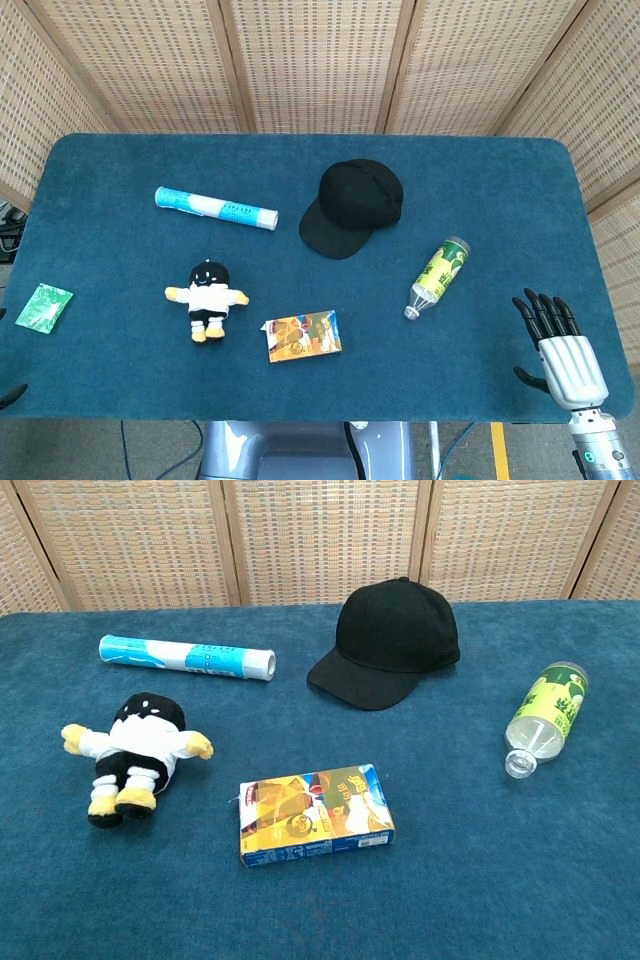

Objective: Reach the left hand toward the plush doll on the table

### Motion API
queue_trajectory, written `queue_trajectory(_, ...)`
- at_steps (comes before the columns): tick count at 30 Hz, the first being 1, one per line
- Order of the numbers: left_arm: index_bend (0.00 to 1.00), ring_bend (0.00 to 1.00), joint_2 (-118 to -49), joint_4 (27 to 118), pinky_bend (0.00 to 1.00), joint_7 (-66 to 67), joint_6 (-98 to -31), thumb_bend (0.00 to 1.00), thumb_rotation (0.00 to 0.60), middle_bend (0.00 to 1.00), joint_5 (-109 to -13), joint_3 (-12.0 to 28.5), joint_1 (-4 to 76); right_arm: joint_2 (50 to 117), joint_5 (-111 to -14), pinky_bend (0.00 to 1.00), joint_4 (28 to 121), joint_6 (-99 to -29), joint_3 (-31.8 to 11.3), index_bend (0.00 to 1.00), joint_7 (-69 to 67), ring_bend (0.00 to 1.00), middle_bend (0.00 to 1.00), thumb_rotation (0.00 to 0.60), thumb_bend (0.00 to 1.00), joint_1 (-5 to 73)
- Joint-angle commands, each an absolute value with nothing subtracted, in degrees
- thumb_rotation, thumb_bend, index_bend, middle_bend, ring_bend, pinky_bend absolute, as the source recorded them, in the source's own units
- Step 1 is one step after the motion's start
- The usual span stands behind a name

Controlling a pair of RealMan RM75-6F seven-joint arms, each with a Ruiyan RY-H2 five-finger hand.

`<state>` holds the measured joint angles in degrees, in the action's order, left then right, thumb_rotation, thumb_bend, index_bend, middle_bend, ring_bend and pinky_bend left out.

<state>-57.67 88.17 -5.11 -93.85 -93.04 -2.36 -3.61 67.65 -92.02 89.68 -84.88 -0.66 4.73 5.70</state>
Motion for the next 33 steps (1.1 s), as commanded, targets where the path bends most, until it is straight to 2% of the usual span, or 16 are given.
queue_trajectory(1,0.0,0.0,-57.52,88.38,0.0,-5.11,-93.78,0.0,0.6,0.0,-93.07,-2.39,-3.57,67.73,-92.01,0.12,89.53,-84.95,-0.65,0.04,4.74,0.0,0.0,0.6,0.07,5.65)
queue_trajectory(11,0.0,0.0,-56.34,90.18,0.0,-5.46,-93.1,0.01,0.6,0.0,-92.02,-2.24,-3.52,67.75,-91.97,0.12,89.5,-85.03,-0.64,0.05,4.38,0.0,0.0,0.6,0.07,5.57)
queue_trajectory(15,0.06,0.0,-55.04,93.82,0.0,-6.02,-91.31,0.05,0.6,0.0,-89.93,-0.86,-2.22,67.9,-91.48,0.12,89.34,-84.69,-0.73,0.05,4.38,0.0,0.0,0.6,0.07,5.6)
queue_trajectory(19,0.12,0.0,-51.72,98.67,0.0,-6.64,-85.12,0.17,0.6,0.0,-87.72,0.75,1.79,68.04,-91.53,0.12,89.31,-84.61,-0.76,0.05,4.5,0.0,0.0,0.6,0.07,5.69)
queue_trajectory(25,0.24,0.0,-48.22,103.78,0.0,-6.27,-75.97,0.28,0.6,0.0,-83.21,3.38,7.7,68.22,-91.3,0.12,89.09,-84.26,-0.71,0.05,4.46,0.0,0.0,0.6,0.07,5.74)
queue_trajectory(33,0.29,0.0,-48.9,105.0,0.0,-3.44,-62.54,0.28,0.6,0.0,-73.35,6.62,15.99,68.27,-91.25,0.12,88.96,-83.97,-0.67,0.05,4.04,0.0,0.0,0.6,0.07,5.86)
